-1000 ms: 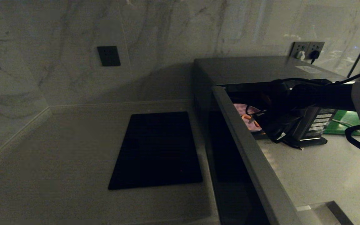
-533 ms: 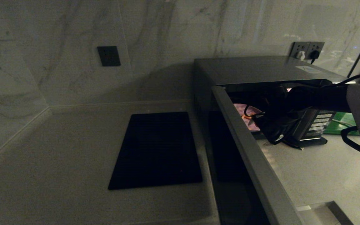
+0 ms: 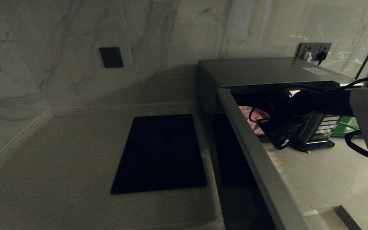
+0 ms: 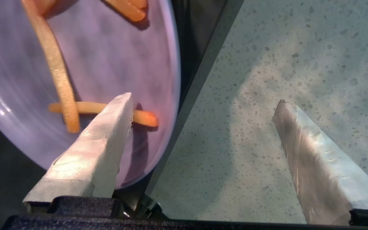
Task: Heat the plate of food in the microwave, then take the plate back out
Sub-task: Take the plate out of the microwave
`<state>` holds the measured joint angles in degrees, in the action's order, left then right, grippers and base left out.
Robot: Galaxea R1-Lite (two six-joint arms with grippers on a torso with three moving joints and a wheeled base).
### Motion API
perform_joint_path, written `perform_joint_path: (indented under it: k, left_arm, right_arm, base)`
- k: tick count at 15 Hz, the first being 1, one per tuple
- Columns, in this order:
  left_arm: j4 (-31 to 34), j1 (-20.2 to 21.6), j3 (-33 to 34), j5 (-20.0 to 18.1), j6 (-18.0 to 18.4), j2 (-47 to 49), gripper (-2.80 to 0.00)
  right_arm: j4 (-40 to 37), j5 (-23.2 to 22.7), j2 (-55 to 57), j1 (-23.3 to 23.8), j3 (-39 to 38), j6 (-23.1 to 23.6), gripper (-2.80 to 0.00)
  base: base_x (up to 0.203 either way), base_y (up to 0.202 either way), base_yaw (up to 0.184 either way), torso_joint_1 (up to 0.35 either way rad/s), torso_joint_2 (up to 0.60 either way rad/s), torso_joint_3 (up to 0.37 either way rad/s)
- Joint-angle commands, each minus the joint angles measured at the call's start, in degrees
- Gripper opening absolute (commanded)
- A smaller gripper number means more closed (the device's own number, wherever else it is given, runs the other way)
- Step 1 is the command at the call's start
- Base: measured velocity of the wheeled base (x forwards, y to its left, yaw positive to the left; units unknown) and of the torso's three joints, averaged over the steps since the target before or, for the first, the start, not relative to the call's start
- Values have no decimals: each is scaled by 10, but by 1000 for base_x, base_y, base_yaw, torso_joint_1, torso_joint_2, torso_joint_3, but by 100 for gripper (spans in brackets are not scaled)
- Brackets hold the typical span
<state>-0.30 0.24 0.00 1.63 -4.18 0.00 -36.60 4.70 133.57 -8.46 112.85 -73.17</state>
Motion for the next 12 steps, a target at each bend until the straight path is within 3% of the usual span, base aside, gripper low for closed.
perform_joint_path:
  k: [1, 5, 6, 12]
  left_arm:
    - [0, 0, 0, 0, 0, 1, -280]
    - [0, 0, 0, 0, 0, 1, -280]
    - [0, 0, 0, 0, 0, 1, -280]
    - [0, 0, 0, 0, 0, 1, -280]
  right_arm:
    - [-2, 0, 2, -1, -2, -4, 0]
    - [-27, 0, 0, 0, -8, -5, 0]
    - [-28, 0, -2, 0, -12, -5, -280]
    - [-29, 0, -23, 0, -28, -5, -280]
  base:
    - [0, 0, 0, 0, 0, 0]
    - [0, 0, 0, 0, 0, 0]
    - [0, 0, 0, 0, 0, 0]
    - [0, 0, 0, 0, 0, 0]
